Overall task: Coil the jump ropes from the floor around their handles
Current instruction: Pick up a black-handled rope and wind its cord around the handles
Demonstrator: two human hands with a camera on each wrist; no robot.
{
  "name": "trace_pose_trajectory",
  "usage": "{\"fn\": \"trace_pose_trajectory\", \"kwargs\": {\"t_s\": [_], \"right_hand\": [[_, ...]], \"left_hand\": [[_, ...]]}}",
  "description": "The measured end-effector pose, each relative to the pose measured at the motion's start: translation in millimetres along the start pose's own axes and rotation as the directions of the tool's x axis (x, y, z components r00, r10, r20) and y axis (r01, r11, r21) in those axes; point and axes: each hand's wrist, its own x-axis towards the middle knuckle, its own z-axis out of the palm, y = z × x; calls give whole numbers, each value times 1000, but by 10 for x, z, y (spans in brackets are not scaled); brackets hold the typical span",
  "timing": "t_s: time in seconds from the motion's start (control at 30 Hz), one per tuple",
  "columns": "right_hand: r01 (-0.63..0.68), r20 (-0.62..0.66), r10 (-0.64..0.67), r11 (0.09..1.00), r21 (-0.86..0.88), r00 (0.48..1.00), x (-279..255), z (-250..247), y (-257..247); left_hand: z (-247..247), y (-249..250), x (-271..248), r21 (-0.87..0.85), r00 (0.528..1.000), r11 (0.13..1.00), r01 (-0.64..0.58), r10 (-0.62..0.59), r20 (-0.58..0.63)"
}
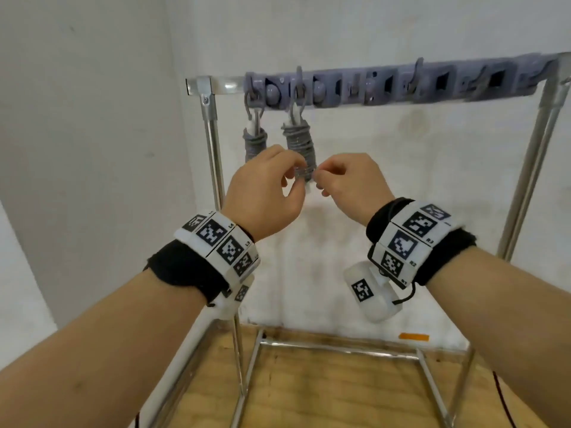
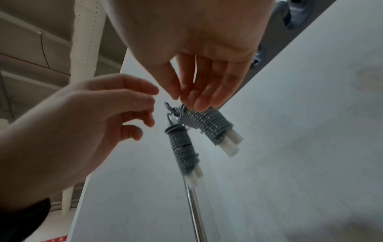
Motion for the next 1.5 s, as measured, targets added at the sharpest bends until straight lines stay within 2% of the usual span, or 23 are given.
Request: {"fn": "trace_pose_trajectory", "kwargs": {"t_s": [0.1, 0.23, 0.33, 0.43, 0.57, 0.63, 0.7, 0.8, 0.93, 1.0, 1.03, 1.07, 1.1, 1.13, 1.17, 1.2, 1.23, 1.3, 1.33, 1.37, 1.4, 1.47, 1.5], "right_hand": [[-52, 81, 55, 998, -40, 995, -409, 98, 255], [-145, 208, 162, 985, -95, 965, -1141, 327, 797], [-246, 325, 284, 957, -154, 902, -1767, 549, 1270], [-309, 428, 389, 919, -245, 816, -2218, 769, 1732], [-338, 551, 493, 868, -364, 673, -2723, 1143, 2283], [-335, 633, 531, 847, -413, 563, -2979, 1340, 2548], [-275, 704, 545, 838, -471, 455, -3218, 1539, 2808], [-163, 729, 622, 781, -603, 285, -3556, 1789, 3204], [-113, 736, 660, 751, -650, 149, -4086, 1945, 3692], [-84, 725, 686, 727, -681, 61, -4324, 1958, 3887], [-83, 719, 694, 719, -690, 43, -4419, 1952, 3966], [-95, 715, 697, 716, -691, 56, -4490, 1937, 4030], [-143, 703, 703, 711, -688, 108, -4544, 1927, 4089], [-226, 678, 711, 703, -674, 187, -4575, 1920, 4125], [-292, 653, 715, 699, -653, 250, -4586, 1916, 4154], [-319, 650, 715, 698, -641, 259, -4585, 1921, 4183], [-304, 673, 712, 698, -648, 201, -4585, 1937, 4211], [-193, 698, 716, 686, -701, 12, -4589, 1980, 4230], [-180, 694, 720, 681, -710, -10, -4589, 1984, 4225], [-225, 693, 721, 679, -699, 24, -4576, 1968, 4221], [-314, 690, 716, 683, -659, 108, -4551, 1935, 4220], [-467, 647, 667, 735, -491, 370, -4454, 1844, 4189], [-502, 608, 640, 761, -412, 470, -4363, 1800, 4171]], "left_hand": [[87, 25, -551, -69, 982, 995, 68, -54, 182], [304, -39, -1377, -121, 892, 963, 239, -169, 419], [521, -105, -2053, -64, 767, 944, 323, -222, 602], [824, -145, -2652, 0, 604, 946, 325, -207, 770], [1315, -174, -3351, 45, 384, 944, 328, -177, 906], [1533, -194, -3683, 65, 276, 945, 319, -159, 948], [1722, -221, -4012, 84, 197, 938, 338, -157, 968], [1971, -240, -4474, 103, 125, 913, 394, -164, 978], [2300, -189, -4928, 79, 47, 891, 447, -112, 993], [2451, -143, -5099, 81, -1, 867, 491, -92, 996], [2511, -114, -5174, 84, -14, 856, 511, -90, 996], [2561, -90, -5244, 88, -16, 844, 530, -94, 995], [2605, -71, -5305, 97, -18, 830, 549, -104, 994], [2642, -63, -5351, 113, -31, 819, 562, -116, 993], [2677, -57, -5379, 130, -55, 814, 566, -119, 991], [2719, -56, -5400, 142, -87, 813, 564, -113, 990], [2759, -57, -5414, 150, -118, 815, 560, -101, 988], [2828, -49, -5446, 163, -169, 830, 533, -84, 982], [2844, -47, -5465, 169, -183, 836, 522, -84, 980], [2849, -42, -5482, 171, -178, 834, 524, -89, 980], [2848, -32, -5491, 163, -148, 823, 544, -97, 984], [2827, -1, -5433, 129, -41, 750, 648, -135, 990], [2830, 12, -5366, 104, 18, 690, 716, -167, 986]]}}
